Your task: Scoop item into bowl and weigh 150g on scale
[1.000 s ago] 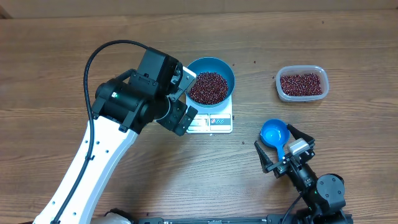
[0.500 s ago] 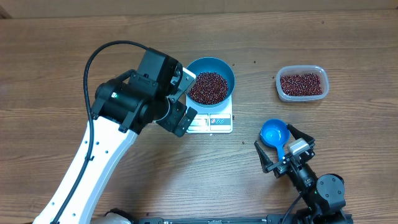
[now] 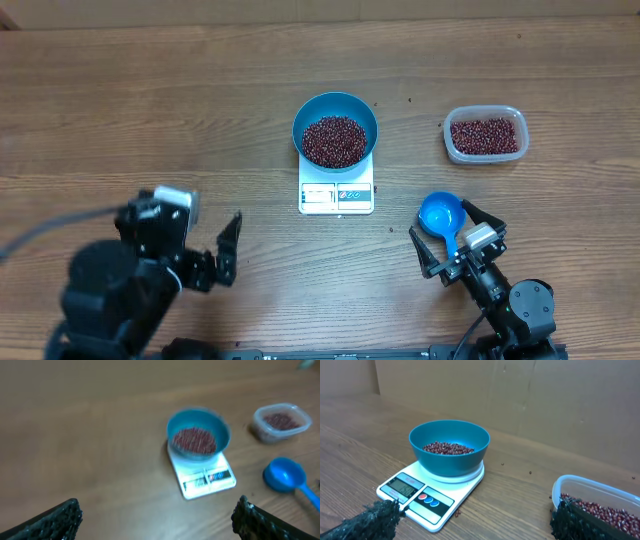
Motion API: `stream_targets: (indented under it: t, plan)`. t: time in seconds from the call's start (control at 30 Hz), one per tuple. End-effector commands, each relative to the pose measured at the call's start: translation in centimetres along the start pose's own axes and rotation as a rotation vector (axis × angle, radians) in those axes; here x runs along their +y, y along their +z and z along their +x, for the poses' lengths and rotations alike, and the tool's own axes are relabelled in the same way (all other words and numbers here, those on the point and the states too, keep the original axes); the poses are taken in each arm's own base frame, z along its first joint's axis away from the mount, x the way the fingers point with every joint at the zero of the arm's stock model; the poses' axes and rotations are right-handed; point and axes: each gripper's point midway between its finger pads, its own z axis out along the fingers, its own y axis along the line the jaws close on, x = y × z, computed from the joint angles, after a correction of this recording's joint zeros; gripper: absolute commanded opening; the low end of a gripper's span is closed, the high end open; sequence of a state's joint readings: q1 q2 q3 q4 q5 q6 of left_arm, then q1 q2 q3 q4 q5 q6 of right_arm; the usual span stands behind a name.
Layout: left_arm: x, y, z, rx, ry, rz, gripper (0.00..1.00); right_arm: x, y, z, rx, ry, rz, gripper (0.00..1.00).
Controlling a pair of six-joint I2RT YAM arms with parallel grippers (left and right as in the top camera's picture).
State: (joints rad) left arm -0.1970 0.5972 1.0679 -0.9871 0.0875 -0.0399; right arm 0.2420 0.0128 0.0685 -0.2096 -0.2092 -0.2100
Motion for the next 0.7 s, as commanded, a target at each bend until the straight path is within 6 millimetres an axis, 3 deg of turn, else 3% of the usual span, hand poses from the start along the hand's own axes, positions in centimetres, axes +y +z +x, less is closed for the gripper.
stream_targets:
  t: [0.0,0.13,0.4,0.67]
  plan:
    - [1.6,1.0,3.6,-0.065,-0.181,-0.051,1.0,-0.2,0.0,-0.1,-0.009,0.006,0.013,1.0]
    - [4.0,2.6,6.0,-0.2,-0.305,-0.123,1.0,-0.2,0.0,-0.1,-0.009,0.006,0.013,1.0]
    - [6.4,6.1,10.3,-0.319,-0.459,-0.165,1.0,-0.2,0.0,-0.1,-0.009,0.006,0.013,1.0]
    - [8.2,7.4,9.8,-0.45,-0.453,-0.199,1.0,-0.2,0.0,-0.1,-0.009,0.006,0.013,1.0]
